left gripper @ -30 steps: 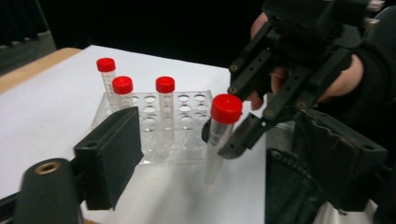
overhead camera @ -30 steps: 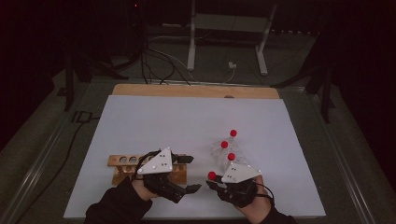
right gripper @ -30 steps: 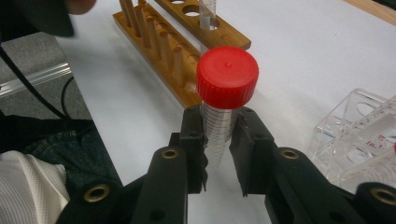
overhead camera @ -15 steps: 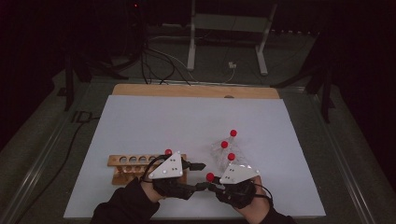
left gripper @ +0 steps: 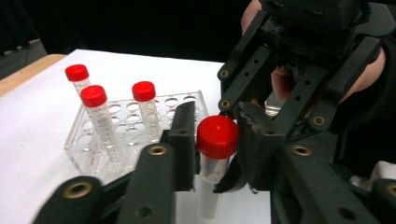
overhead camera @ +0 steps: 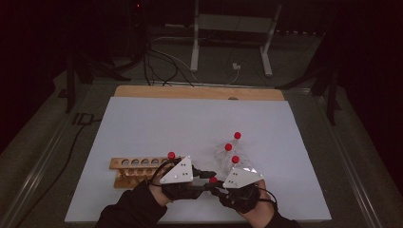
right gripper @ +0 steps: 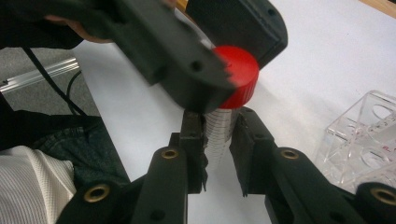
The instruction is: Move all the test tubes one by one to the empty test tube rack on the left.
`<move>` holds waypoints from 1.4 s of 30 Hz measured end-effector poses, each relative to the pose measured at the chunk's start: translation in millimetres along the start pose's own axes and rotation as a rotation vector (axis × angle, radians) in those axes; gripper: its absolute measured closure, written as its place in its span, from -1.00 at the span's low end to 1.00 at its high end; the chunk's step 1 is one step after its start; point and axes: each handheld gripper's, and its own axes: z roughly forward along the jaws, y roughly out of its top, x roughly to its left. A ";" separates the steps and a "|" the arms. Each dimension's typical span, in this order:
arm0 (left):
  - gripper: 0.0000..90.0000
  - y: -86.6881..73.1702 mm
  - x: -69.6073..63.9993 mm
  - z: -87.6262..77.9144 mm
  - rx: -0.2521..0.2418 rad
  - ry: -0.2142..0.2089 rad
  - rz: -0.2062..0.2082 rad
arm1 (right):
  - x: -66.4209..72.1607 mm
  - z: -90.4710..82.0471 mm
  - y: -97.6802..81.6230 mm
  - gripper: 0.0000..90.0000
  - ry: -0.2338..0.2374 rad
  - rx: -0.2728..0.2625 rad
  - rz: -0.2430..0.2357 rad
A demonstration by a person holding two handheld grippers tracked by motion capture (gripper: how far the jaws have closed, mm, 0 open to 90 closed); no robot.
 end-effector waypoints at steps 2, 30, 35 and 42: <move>0.57 0.3 0.1 0.7 -0.001 -0.003 -0.001 | -0.4 0.2 0.2 0.68 0.003 -0.002 0.003; 0.61 31.4 14.2 -30.4 -0.028 0.049 0.026 | -14.6 -16.1 0.5 -0.20 -0.040 -0.086 0.073; 0.61 38.5 18.0 -45.5 -0.046 0.088 0.026 | -22.1 -19.0 0.1 -0.47 -0.053 -0.090 0.109; 0.61 44.3 24.0 -66.3 -0.051 0.142 0.029 | -29.4 -28.4 -0.6 -0.73 -0.117 -0.135 0.150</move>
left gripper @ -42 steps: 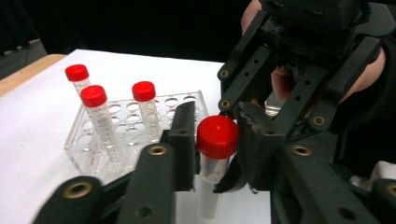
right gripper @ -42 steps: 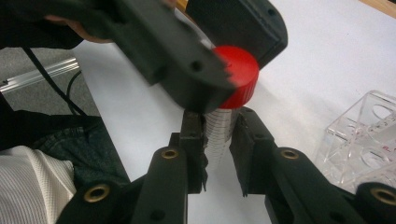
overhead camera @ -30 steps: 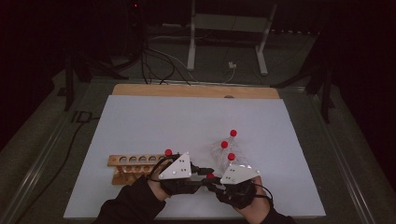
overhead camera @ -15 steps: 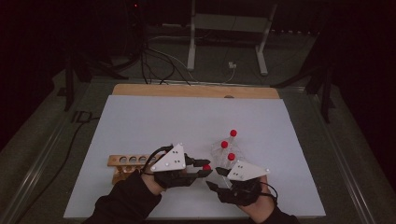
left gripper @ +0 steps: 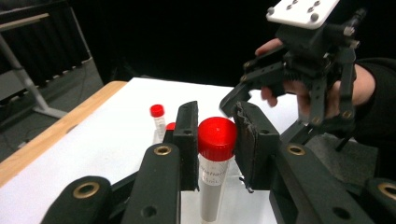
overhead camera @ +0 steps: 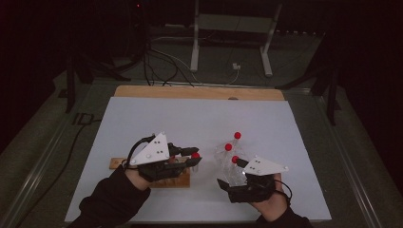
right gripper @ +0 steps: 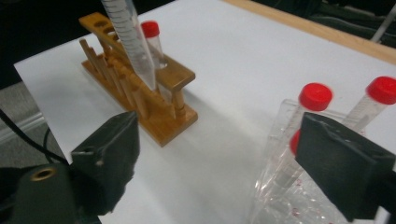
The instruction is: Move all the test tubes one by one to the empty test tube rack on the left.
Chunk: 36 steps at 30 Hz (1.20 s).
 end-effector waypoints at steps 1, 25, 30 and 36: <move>0.61 0.3 1.3 -2.9 -0.004 0.010 -0.003 | -1.0 -1.0 0.3 -0.77 0.003 -0.002 0.008; 0.61 -26.5 27.4 -62.3 0.016 0.197 -0.074 | -23.0 -24.1 -1.4 -1.00 -0.047 -0.112 0.027; 0.61 -38.8 33.6 -58.6 0.013 0.213 -0.096 | -23.6 -23.7 -4.0 -1.00 -0.049 -0.121 0.004; 0.61 -55.4 39.5 -50.6 0.017 0.223 -0.118 | -24.8 -22.2 -6.1 -1.00 -0.049 -0.109 -0.005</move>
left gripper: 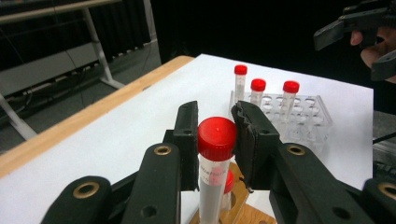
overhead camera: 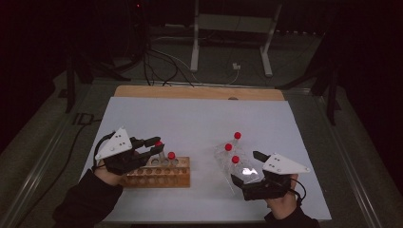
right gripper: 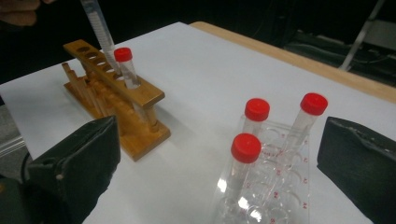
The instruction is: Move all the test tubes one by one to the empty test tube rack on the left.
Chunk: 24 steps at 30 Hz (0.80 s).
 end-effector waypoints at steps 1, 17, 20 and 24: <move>0.61 -3.4 1.7 1.2 -0.004 -0.006 -0.008 | -0.4 0.3 -0.4 -1.00 0.004 0.002 0.002; 0.61 -37.2 4.5 22.6 0.076 -0.030 -0.058 | -1.7 -1.4 -4.0 -1.00 0.005 -0.004 0.001; 0.61 -41.2 4.1 25.7 0.092 -0.030 -0.058 | -1.2 -2.1 -4.0 -1.00 0.008 -0.008 -0.003; 0.61 -46.4 4.0 27.0 0.095 -0.030 -0.063 | -2.4 -2.3 -4.6 -1.00 0.012 -0.007 0.009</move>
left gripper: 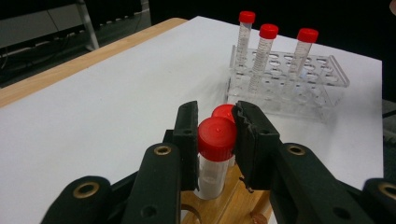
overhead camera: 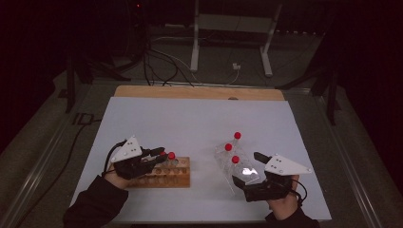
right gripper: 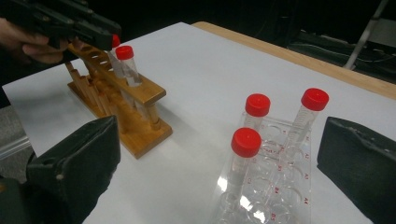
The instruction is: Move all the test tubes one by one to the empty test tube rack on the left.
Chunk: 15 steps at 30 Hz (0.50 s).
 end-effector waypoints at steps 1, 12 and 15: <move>0.61 -1.1 -0.1 0.3 0.004 0.002 -0.002 | -0.1 -0.2 -0.1 -1.00 0.001 0.000 0.002; 0.60 -3.7 -0.4 1.7 0.033 0.000 0.005 | 1.0 0.3 -0.1 -1.00 0.015 0.000 -0.013; 0.60 -3.5 0.1 1.6 0.038 -0.009 0.006 | 1.1 -0.5 0.7 -1.00 0.022 -0.010 -0.018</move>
